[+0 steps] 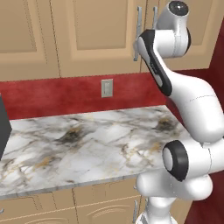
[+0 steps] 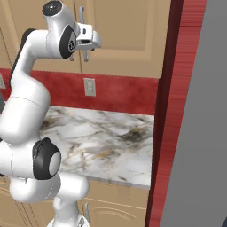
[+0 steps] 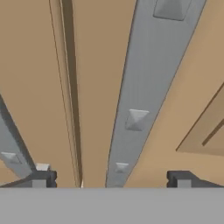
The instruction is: Move the bowls from the cabinet to the plates on the dining table.
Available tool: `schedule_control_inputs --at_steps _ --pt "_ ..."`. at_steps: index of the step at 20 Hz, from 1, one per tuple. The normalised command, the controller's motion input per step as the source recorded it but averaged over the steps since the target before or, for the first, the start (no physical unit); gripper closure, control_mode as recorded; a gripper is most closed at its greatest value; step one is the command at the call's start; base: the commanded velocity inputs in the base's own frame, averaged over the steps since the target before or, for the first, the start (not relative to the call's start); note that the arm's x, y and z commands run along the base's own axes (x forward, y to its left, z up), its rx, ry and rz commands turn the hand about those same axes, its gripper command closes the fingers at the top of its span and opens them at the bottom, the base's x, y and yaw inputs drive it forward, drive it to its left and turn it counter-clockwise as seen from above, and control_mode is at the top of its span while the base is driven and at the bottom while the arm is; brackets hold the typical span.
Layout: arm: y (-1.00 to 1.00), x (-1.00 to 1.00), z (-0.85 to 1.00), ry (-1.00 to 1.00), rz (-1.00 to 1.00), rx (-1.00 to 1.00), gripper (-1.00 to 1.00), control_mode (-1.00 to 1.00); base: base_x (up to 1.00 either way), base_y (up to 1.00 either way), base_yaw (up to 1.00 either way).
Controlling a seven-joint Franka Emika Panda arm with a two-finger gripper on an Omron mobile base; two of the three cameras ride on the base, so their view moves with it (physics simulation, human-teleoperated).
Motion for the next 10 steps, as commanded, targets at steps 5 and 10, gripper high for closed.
schedule_control_inputs --at_steps 5,10 --pt "0.0 0.33 0.0 -0.03 0.0 0.03 -1.0 -1.0 0.0 0.0 0.0" --pt "0.0 0.28 0.0 -0.06 0.0 0.01 -1.0 -1.0 0.0 0.0 0.0"
